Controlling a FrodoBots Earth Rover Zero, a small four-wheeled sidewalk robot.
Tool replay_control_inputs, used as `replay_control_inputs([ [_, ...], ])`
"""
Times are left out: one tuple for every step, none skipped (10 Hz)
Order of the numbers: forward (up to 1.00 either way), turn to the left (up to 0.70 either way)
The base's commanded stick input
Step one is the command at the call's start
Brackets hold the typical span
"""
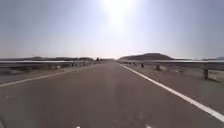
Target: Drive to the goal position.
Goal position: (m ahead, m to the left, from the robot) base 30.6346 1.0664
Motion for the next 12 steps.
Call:
replay_control_inputs([
  [0.7, 0.0],
  [0.7, 0.0],
  [0.7, 0.0],
  [0.7, 0.0],
  [0.7, 0.0],
  [0.7, 0.0],
  [0.7, 0.0],
  [0.7, 0.0],
  [0.7, 0.0],
  [0.7, 0.0],
  [0.7, 0.0],
  [0.7, 0.0],
])
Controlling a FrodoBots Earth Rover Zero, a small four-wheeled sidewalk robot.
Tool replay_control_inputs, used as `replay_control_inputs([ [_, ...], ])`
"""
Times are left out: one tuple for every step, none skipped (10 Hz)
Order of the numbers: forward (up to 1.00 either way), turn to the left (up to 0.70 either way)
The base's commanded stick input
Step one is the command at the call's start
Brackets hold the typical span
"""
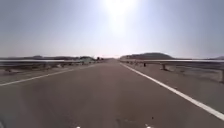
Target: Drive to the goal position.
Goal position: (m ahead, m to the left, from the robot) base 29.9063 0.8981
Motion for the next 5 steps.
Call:
replay_control_inputs([
  [0.7, 0.0],
  [0.7, 0.0],
  [0.7, 0.0],
  [0.7, 0.0],
  [0.7, 0.0],
])
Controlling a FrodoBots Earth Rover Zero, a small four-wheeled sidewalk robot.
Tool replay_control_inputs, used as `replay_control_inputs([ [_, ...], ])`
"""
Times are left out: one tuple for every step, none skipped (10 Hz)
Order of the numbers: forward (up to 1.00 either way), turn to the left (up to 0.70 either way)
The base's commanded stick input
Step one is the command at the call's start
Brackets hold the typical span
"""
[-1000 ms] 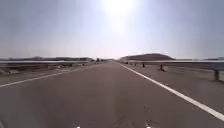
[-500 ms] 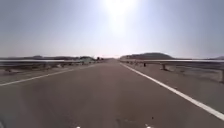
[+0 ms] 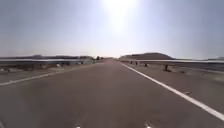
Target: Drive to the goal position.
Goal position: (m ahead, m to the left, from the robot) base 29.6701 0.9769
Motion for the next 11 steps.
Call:
replay_control_inputs([
  [0.7, 0.0],
  [0.7, 0.0],
  [0.7, 0.0],
  [0.7, 0.0],
  [0.7, 0.0],
  [0.7, 0.0],
  [0.7, 0.0],
  [0.7, 0.0],
  [0.7, 0.0],
  [0.7, 0.0],
  [0.7, 0.0],
])
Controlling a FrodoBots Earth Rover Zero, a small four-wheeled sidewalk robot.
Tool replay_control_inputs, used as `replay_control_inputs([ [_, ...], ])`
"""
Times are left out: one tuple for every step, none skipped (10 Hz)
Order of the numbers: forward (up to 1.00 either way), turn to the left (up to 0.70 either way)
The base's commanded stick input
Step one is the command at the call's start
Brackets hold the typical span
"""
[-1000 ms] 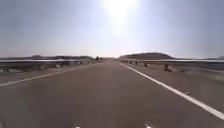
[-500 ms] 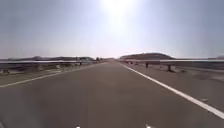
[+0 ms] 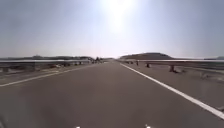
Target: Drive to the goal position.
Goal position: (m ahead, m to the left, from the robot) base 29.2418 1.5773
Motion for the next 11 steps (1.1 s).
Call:
replay_control_inputs([
  [0.7, 0.0],
  [0.7, 0.0],
  [0.7, 0.0],
  [0.7, 0.0],
  [0.7, 0.0],
  [0.7, 0.0],
  [0.7, 0.0],
  [0.7, 0.0],
  [0.7, 0.0],
  [0.7, 0.0],
  [0.7, 0.0],
])
